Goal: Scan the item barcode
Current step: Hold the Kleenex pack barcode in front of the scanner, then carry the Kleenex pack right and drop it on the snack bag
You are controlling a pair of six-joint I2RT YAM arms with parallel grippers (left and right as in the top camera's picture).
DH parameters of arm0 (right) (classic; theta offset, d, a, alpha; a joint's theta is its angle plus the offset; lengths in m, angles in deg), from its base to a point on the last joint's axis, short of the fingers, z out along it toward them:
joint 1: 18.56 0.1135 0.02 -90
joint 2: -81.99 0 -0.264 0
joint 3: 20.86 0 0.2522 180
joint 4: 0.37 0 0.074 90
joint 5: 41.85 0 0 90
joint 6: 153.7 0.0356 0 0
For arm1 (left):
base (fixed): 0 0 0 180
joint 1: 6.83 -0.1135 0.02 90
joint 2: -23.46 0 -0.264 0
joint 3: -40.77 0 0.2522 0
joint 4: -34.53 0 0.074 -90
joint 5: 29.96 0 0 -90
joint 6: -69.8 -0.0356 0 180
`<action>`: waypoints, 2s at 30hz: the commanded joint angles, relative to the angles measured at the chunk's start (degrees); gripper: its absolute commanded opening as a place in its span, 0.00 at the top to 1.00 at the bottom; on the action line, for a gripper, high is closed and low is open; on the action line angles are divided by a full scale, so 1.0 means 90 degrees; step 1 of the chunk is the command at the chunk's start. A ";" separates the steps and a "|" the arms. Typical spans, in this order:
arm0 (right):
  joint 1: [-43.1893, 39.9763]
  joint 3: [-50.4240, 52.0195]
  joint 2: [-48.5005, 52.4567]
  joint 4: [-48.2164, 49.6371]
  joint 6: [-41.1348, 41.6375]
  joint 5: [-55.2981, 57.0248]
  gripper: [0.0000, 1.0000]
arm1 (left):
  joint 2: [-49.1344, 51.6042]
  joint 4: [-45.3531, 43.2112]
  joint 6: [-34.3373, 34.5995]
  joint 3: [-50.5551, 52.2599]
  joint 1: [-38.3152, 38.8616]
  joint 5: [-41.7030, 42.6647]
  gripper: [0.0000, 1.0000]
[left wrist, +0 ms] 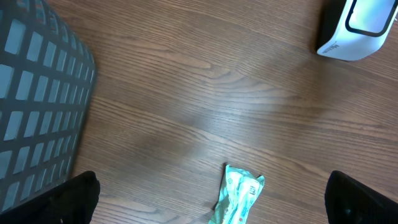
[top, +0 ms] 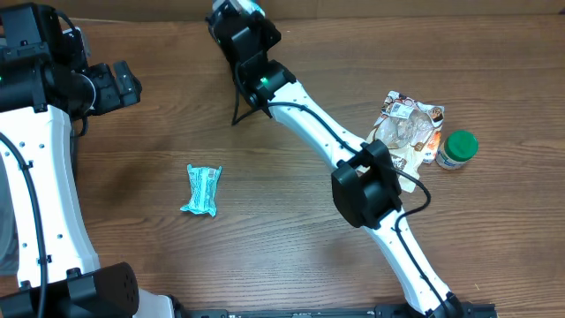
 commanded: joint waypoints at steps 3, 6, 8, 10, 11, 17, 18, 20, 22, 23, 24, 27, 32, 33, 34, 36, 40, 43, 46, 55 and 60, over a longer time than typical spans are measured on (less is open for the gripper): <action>-0.0073 -0.0085 0.0355 0.0090 -0.0831 -0.0685 0.96 | -0.0046 -0.0007 -0.0143 -0.0124 -0.0010 -0.0017 0.00; -0.0073 -0.0085 0.0500 0.0151 -0.1071 -0.0770 0.96 | -0.0046 -0.0005 -0.0143 -0.0124 -0.0010 -0.0017 0.01; -0.0095 -0.0085 0.0561 0.0182 -0.1231 -0.0743 0.96 | -0.0046 -0.0005 -0.0143 -0.0124 -0.0010 -0.0017 0.01; -0.0124 -0.0085 0.0595 0.0180 -0.1229 -0.0714 0.96 | -0.0046 -0.0007 -0.0143 -0.0124 -0.0010 -0.0017 0.00; -0.0136 -0.0085 0.0595 0.0182 -0.1226 -0.0692 0.96 | -0.0046 -0.0007 -0.0143 -0.0124 -0.0010 -0.0017 0.00; -0.0168 -0.0085 0.0595 0.0279 -0.1226 -0.0597 0.96 | -0.0046 -0.0005 -0.0143 -0.0124 -0.0010 -0.0017 0.01; -0.0168 -0.0085 0.0595 0.0308 -0.1226 -0.0597 0.96 | -0.0046 -0.0005 -0.0143 -0.0124 -0.0010 -0.0017 0.00; -0.0168 -0.0087 0.0593 0.0333 -0.1226 -0.0595 0.96 | -0.0046 -0.0005 -0.0143 -0.0124 -0.0010 -0.0017 0.00; -0.0168 -0.0087 0.0576 0.0347 -0.1222 -0.0593 0.96 | -0.0046 -0.0007 -0.0143 -0.0124 -0.0010 -0.0017 0.00; -0.0168 -0.0087 0.0571 0.0347 -0.1214 -0.0595 0.96 | -0.0046 -0.0007 -0.0143 -0.0124 -0.0010 -0.0017 0.00; -0.0168 -0.0087 0.0549 0.0347 -0.1146 -0.0595 0.96 | -0.0046 -0.0005 -0.0143 -0.0124 -0.0010 -0.0017 0.00; -0.0168 -0.0087 0.0440 0.0323 -0.0736 -0.0602 0.96 | -0.0046 -0.0005 -0.0143 -0.0124 -0.0010 -0.0017 0.00; -0.0168 -0.0087 0.0039 0.0192 -0.0444 -0.0648 0.96 | -0.0046 -0.0007 -0.0143 -0.0124 -0.0010 -0.0017 0.00; -0.0170 -0.0087 -0.0078 0.0131 -0.0274 -0.0653 0.96 | -0.0046 -0.0007 -0.0143 -0.0124 -0.0010 -0.0017 0.00; -0.0172 -0.0087 -0.0185 0.0058 -0.0104 -0.0661 0.96 | -0.0046 -0.0005 -0.0143 -0.0124 -0.0010 -0.0017 0.01; -0.0175 -0.0087 -0.0469 -0.0270 0.0228 -0.0852 0.96 | -0.0046 -0.0005 -0.0143 -0.0124 -0.0010 -0.0017 0.01; -0.0185 -0.0087 -0.1129 -0.1224 0.0959 -0.1528 0.96 | -0.0046 -0.0007 -0.0143 -0.0124 -0.0010 -0.0017 0.00; -0.0204 -0.0087 -0.1591 -0.1957 0.1630 -0.1987 0.96 | -0.0046 -0.0007 -0.0143 -0.0124 -0.0010 -0.0017 0.00; -0.0277 -0.0087 -0.2120 -0.3033 0.2484 -0.2805 0.96 | -0.0046 -0.0007 -0.0143 -0.0124 -0.0010 -0.0017 0.00; -0.0896 -0.0087 -0.3461 -0.6785 0.4913 -0.4099 0.96 | -0.0046 -0.0007 -0.0143 -0.0124 -0.0010 -0.0017 0.00; -0.1666 -0.0085 -0.3589 -0.8403 0.6118 -0.3876 0.96 | -0.0046 -0.0005 -0.0143 -0.0124 -0.0010 -0.0017 0.01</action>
